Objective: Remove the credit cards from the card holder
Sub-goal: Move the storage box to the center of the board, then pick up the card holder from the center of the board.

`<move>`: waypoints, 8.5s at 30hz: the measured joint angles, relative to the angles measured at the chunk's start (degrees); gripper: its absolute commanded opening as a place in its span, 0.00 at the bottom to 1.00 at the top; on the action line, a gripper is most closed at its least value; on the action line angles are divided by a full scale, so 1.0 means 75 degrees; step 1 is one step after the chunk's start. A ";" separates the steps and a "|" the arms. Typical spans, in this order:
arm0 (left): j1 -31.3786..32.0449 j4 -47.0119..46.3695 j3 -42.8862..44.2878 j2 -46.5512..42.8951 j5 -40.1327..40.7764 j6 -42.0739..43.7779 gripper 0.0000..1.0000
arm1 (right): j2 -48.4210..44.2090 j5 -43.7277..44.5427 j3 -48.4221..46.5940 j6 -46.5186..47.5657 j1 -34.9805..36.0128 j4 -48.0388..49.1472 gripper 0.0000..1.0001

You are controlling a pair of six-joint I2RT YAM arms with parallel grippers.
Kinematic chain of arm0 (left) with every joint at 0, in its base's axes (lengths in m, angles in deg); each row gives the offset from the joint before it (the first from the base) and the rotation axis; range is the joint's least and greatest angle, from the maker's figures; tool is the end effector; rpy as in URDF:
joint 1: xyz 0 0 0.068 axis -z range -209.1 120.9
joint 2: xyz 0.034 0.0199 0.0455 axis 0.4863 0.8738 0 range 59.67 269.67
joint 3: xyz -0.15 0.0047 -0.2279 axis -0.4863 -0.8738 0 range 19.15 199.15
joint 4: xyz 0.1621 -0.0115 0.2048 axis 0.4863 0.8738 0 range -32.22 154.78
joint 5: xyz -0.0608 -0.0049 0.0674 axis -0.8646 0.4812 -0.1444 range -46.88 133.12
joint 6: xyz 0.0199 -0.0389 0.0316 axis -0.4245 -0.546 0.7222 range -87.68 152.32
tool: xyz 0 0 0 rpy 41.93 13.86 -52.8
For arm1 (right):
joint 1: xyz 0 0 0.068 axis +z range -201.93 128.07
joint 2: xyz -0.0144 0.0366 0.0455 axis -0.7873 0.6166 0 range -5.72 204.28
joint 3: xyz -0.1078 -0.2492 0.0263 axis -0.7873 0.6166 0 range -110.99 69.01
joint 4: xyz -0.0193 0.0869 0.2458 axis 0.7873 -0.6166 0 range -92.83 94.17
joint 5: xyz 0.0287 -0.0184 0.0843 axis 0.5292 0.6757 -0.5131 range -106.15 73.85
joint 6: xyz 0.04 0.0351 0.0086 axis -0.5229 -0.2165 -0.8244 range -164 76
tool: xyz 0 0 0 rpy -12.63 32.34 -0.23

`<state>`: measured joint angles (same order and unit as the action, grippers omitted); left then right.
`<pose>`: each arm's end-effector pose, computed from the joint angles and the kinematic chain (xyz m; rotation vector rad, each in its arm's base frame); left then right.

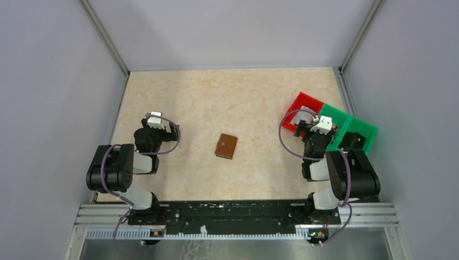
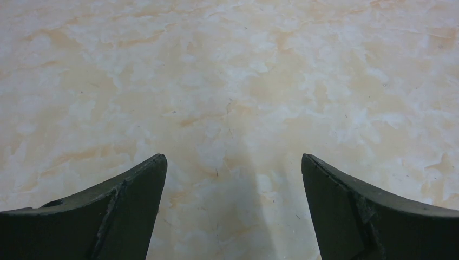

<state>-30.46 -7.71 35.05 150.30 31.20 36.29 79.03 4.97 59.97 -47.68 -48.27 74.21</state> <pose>0.2529 -0.0013 0.1395 0.1921 1.7190 -0.1115 0.2215 0.0013 0.1432 0.2778 1.6439 -0.2105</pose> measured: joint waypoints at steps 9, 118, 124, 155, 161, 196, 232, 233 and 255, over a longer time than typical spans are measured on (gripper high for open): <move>0.0000 0.0000 -0.0003 0.0000 0.0000 0.0000 0.99 | 0.0000 0.0000 0.0000 0.0000 0.0000 -0.0003 0.99; -0.0294 1.3053 0.7055 0.0140 -0.3013 0.1343 0.99 | 0.4934 -0.1081 -1.1890 -0.3410 0.2256 -1.2931 0.01; -0.0294 1.3091 0.6726 0.0128 -0.3206 0.1475 0.99 | 0.5852 -0.1096 -1.3295 -0.3497 0.2818 -1.3187 0.01; -0.0251 1.4093 0.7210 0.0128 -0.3608 0.1941 0.99 | 0.3098 -0.0627 -1.1214 -0.3955 0.4281 -1.2627 0.99; -0.0251 1.4332 0.7280 0.0102 -0.3730 0.2002 0.99 | 0.1204 -0.1241 -0.8827 -0.4278 0.4913 -1.1765 0.99; -0.0251 1.4796 0.7548 -0.0405 -0.3958 0.1851 0.99 | 0.3523 -0.0603 -0.8664 -0.4908 0.6749 -1.2173 0.98; 0.1419 1.4382 0.6857 -0.0466 -0.5123 0.1049 0.99 | 0.0685 -0.1795 -0.6645 -0.2894 0.6776 -1.0369 0.46; 0.1413 1.4391 0.6857 -0.0399 -0.5228 0.1000 0.99 | 0.0560 -0.1871 -0.6685 -0.2847 0.6776 -1.0290 0.46; 0.1279 1.3601 0.6822 -0.1125 -0.6723 -0.0918 0.57 | 0.0163 -0.2547 -0.7140 -0.3005 0.6811 -0.9346 0.48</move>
<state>-20.87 94.29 86.22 141.86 -19.22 29.40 80.26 -14.13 6.42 -70.21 2.81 4.11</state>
